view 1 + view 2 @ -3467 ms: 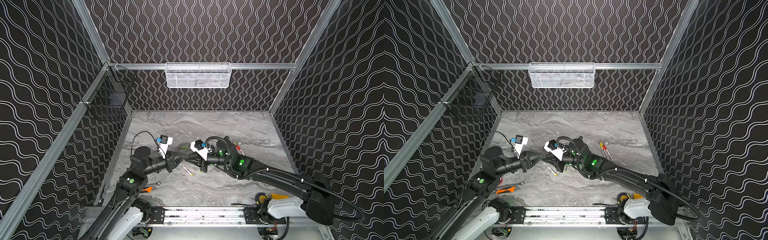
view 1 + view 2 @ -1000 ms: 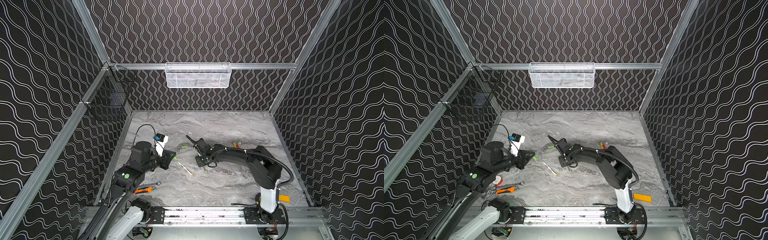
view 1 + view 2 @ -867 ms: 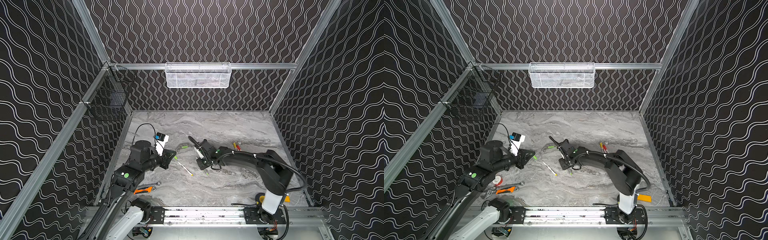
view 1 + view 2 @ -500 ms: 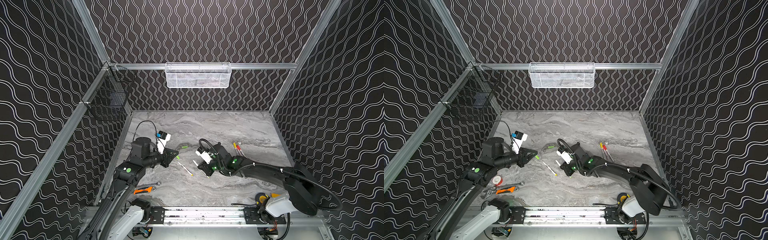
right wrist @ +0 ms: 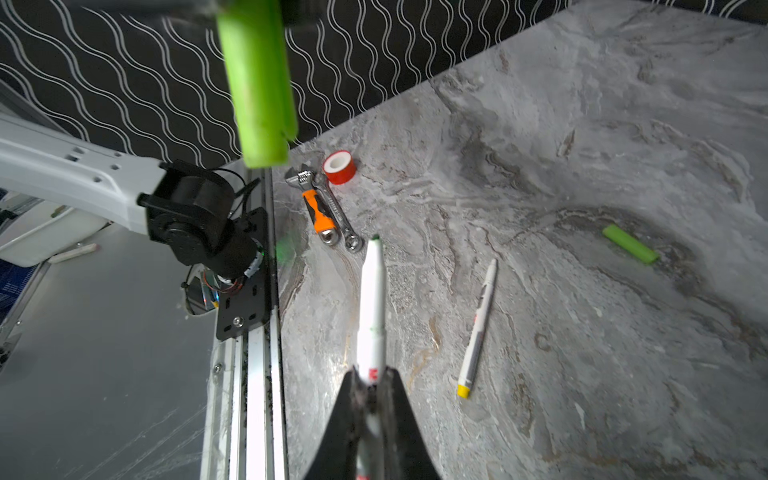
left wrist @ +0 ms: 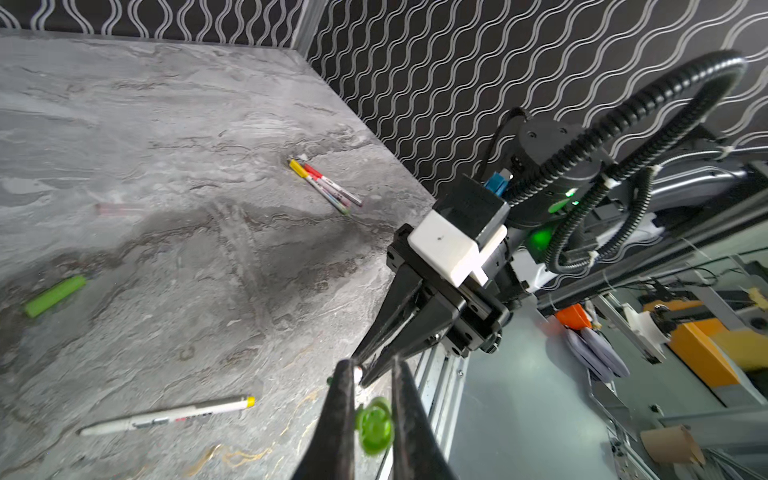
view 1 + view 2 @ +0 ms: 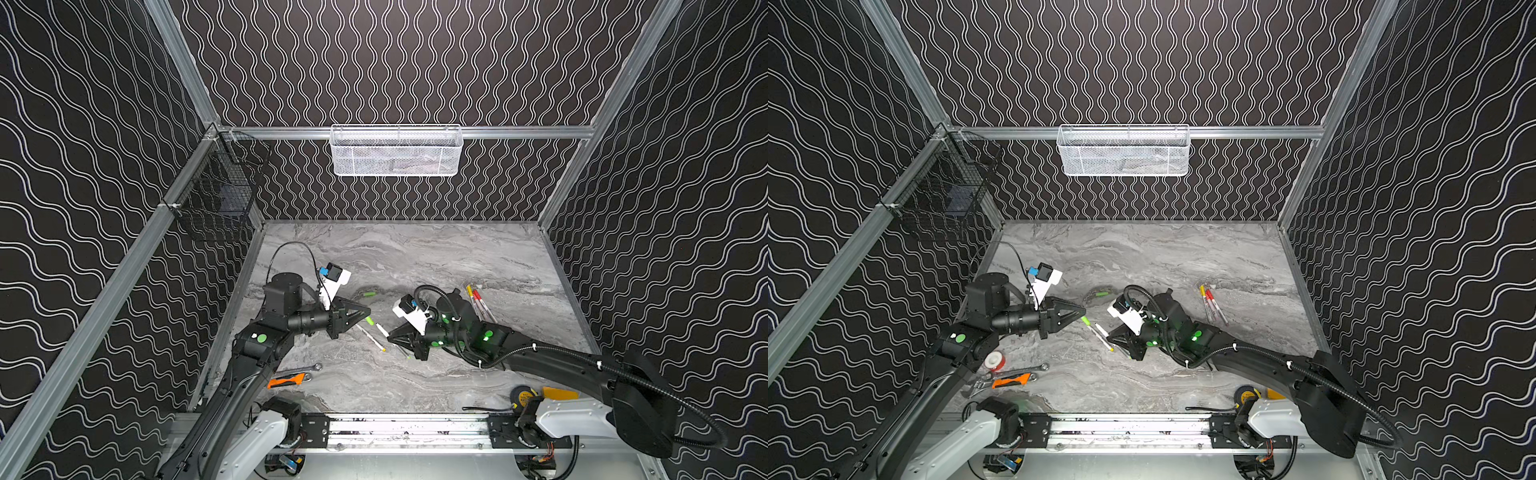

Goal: Insert the pens into the pen caps
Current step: 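Lift the white pen upright toward the left gripper holding the green cap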

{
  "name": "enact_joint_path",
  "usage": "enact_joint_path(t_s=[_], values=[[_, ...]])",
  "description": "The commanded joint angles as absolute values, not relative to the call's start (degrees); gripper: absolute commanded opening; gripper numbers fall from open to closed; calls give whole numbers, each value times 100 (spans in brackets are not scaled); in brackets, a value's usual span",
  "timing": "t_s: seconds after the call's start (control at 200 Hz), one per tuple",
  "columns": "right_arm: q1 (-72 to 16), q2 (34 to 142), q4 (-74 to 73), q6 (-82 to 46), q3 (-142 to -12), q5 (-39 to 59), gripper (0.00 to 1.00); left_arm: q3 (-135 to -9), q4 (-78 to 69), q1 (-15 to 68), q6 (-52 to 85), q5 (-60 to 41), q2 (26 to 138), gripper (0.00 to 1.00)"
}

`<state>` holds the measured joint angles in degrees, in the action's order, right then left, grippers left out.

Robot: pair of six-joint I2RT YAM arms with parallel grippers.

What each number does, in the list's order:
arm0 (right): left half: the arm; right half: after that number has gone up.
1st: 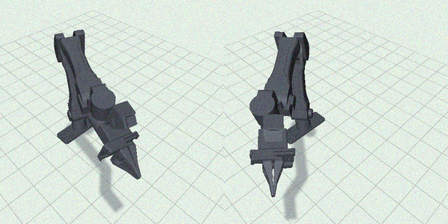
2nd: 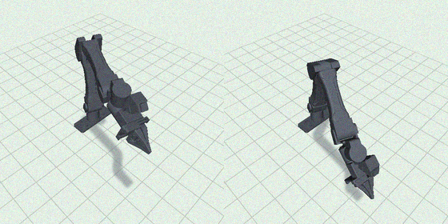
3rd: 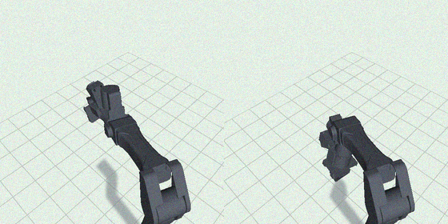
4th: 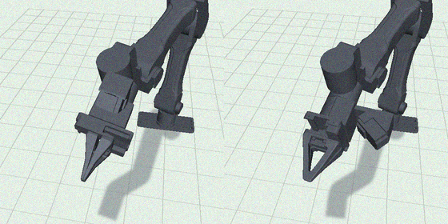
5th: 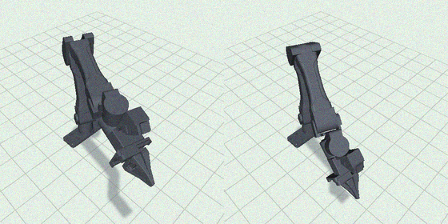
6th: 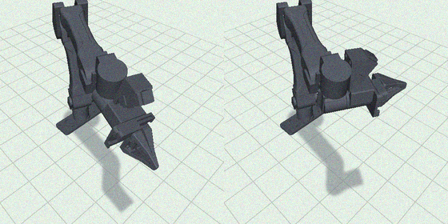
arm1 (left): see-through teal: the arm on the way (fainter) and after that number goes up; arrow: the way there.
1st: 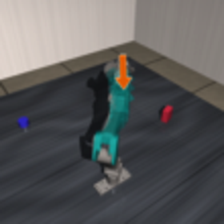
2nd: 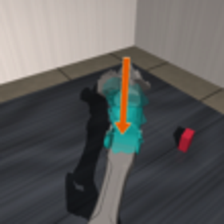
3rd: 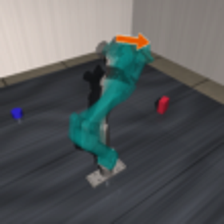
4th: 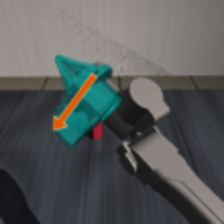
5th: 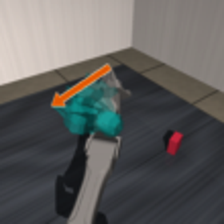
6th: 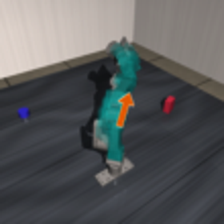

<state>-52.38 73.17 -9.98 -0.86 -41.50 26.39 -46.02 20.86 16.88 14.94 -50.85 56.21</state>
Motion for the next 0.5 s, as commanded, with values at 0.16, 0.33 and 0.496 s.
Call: enact_joint_path(t_s=[0.16, 0.33, 0.496], values=[[-5254, 6882, -1157, 118, -4018, 3075, 9, -4489, 1255, 1679, 1880, -5724, 5555, 0], [-5256, 6657, -1108, 167, -3920, 3129, 8, -4435, 992, 1672, 2040, -5936, 5625, 0], [-5253, 6586, -1037, 244, -3981, 3179, 8, -4425, 939, 1672, 2049, -6053, 5660, 0]])
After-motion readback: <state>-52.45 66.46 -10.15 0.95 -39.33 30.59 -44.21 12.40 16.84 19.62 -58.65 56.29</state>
